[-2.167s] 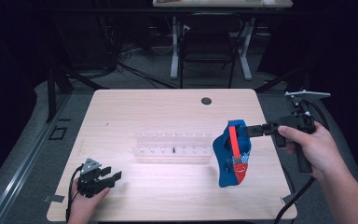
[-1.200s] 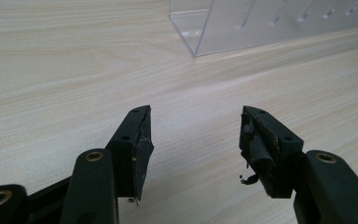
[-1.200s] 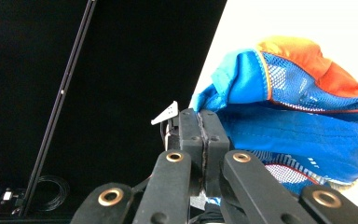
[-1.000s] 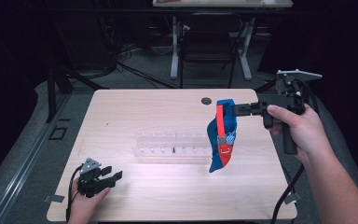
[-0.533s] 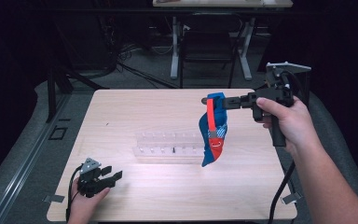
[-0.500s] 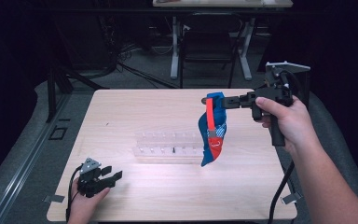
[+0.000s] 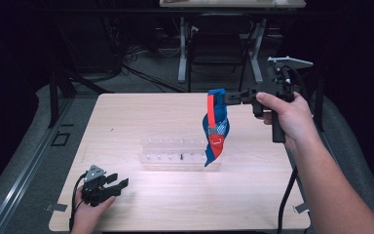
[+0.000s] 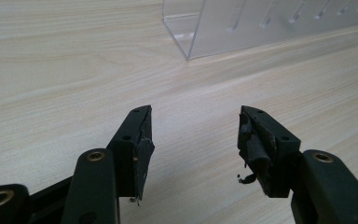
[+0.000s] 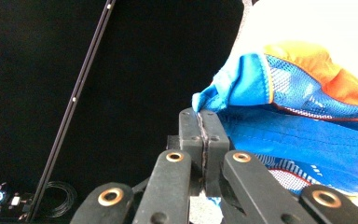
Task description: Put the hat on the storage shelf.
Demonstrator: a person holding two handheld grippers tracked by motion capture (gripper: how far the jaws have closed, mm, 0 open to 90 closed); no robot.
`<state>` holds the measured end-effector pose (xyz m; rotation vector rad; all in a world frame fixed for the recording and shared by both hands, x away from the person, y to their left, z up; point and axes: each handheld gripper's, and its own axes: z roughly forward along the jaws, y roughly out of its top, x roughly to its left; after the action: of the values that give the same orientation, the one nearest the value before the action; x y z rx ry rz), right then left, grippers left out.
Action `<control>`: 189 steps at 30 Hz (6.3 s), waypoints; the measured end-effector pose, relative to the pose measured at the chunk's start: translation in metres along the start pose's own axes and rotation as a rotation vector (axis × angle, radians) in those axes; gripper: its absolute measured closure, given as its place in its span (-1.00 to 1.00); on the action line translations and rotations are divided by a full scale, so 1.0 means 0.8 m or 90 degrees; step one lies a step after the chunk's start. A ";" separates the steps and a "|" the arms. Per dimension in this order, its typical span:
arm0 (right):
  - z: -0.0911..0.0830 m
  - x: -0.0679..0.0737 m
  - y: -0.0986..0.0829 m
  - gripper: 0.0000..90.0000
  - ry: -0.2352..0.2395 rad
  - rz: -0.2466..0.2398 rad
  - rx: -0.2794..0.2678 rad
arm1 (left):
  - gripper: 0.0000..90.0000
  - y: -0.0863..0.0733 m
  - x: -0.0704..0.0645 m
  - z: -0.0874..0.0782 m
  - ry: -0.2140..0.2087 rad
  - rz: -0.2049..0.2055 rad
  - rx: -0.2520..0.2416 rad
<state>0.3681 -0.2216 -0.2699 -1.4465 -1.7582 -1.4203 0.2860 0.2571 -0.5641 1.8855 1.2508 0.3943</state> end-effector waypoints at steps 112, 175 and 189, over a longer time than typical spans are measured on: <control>0.130 -0.036 0.027 1.00 0.028 0.022 0.006 | 0.20 0.102 -0.132 0.025 -0.104 0.157 -0.095; 0.134 -0.056 0.018 0.89 -0.019 0.021 0.013 | 0.97 0.103 -0.154 0.065 -0.073 0.178 -0.074; 0.100 -0.049 0.009 0.88 -0.136 -0.045 -0.009 | 0.97 0.096 -0.138 0.063 -0.092 0.127 -0.069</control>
<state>0.4084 -0.1678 -0.3287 -1.6099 -1.9489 -1.3576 0.3157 0.1247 -0.5169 1.9154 0.9329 0.4138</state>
